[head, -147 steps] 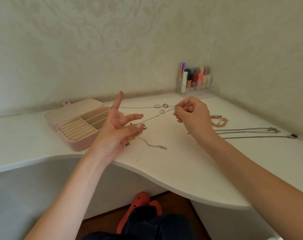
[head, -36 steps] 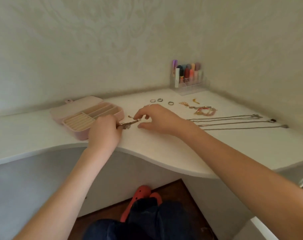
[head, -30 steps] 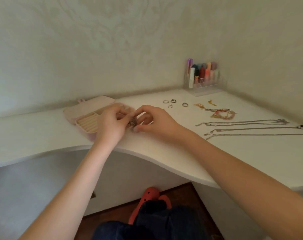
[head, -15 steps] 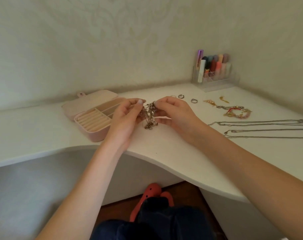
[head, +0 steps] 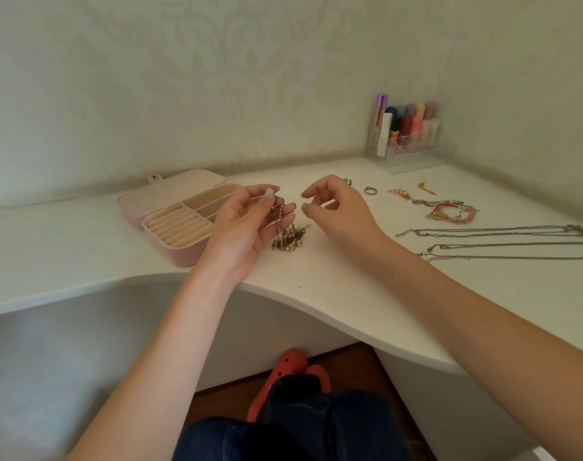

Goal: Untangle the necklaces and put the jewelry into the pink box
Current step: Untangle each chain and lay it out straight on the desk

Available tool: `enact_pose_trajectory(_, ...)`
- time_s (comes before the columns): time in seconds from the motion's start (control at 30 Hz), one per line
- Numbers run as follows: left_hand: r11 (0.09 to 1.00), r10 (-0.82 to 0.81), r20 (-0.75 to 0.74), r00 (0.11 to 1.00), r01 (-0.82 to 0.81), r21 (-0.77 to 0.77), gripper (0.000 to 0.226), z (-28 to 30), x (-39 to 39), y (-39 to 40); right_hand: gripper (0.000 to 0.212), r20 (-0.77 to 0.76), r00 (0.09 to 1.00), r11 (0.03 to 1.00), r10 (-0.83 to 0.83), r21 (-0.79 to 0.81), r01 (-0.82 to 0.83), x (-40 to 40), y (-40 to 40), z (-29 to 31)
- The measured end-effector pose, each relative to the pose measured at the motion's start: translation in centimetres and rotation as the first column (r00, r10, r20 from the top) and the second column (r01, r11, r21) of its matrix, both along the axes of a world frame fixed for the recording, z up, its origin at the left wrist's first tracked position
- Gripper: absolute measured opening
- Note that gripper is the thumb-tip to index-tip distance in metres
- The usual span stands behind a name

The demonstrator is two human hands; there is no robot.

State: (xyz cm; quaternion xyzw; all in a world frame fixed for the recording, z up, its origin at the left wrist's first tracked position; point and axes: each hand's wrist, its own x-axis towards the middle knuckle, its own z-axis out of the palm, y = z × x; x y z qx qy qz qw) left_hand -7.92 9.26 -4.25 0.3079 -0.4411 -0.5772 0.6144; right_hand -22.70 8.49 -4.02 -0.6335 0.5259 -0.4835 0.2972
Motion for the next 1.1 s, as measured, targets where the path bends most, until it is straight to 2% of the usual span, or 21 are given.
enact_pose_trajectory(0.1,1.000,-0.016,-0.021,1.000,0.015,-0.004,0.009,-0.1,0.0,-0.1,0.017,-0.059,0.995,0.988,0.080,-0.128,-0.087,0.2,0.5,0.4)
enact_pose_trajectory(0.2,0.998,-0.054,-0.021,0.998,0.054,-0.012,0.013,-0.1,0.4,-0.2,0.010,-0.005,0.983,0.982,0.181,-0.057,-0.181,0.6,0.6,0.4)
enact_pose_trajectory(0.27,0.997,-0.069,0.013,0.998,0.069,-0.025,0.020,-0.2,0.5,-0.2,0.019,0.046,0.976,0.977,0.213,0.003,-0.213,0.7,0.6,0.2)
enact_pose_trajectory(0.37,0.997,-0.065,0.082,0.994,0.069,-0.044,0.028,-0.2,0.5,0.0,0.025,0.054,0.981,0.983,0.184,0.019,-0.185,0.7,0.7,0.2)
enact_pose_trajectory(0.5,0.995,-0.059,0.166,0.984,0.071,-0.065,0.034,-0.3,0.5,0.1,0.020,0.126,0.969,0.973,0.211,0.065,-0.220,0.5,0.9,0.4)
enact_pose_trajectory(0.7,0.994,-0.051,0.177,0.983,0.066,-0.083,0.031,-0.3,0.4,0.1,0.008,0.279,0.943,0.961,0.181,0.154,-0.231,0.3,0.8,1.0)
enact_pose_trajectory(0.87,0.994,-0.055,0.184,0.981,0.072,-0.086,0.030,-0.4,0.4,0.1,0.014,0.385,0.902,0.942,0.195,0.184,-0.282,-0.1,0.9,1.1)
enact_pose_trajectory(1.0,0.997,-0.030,0.161,0.987,0.041,-0.071,0.034,-0.6,0.5,-0.2,0.024,0.558,0.822,0.939,0.113,0.210,-0.272,-0.5,0.8,1.6)
enact_pose_trajectory(1.1,0.996,-0.010,0.210,0.978,0.029,-0.088,0.039,-0.6,0.3,-0.1,0.016,0.741,0.667,0.918,0.072,0.213,-0.335,-0.8,0.7,2.2)
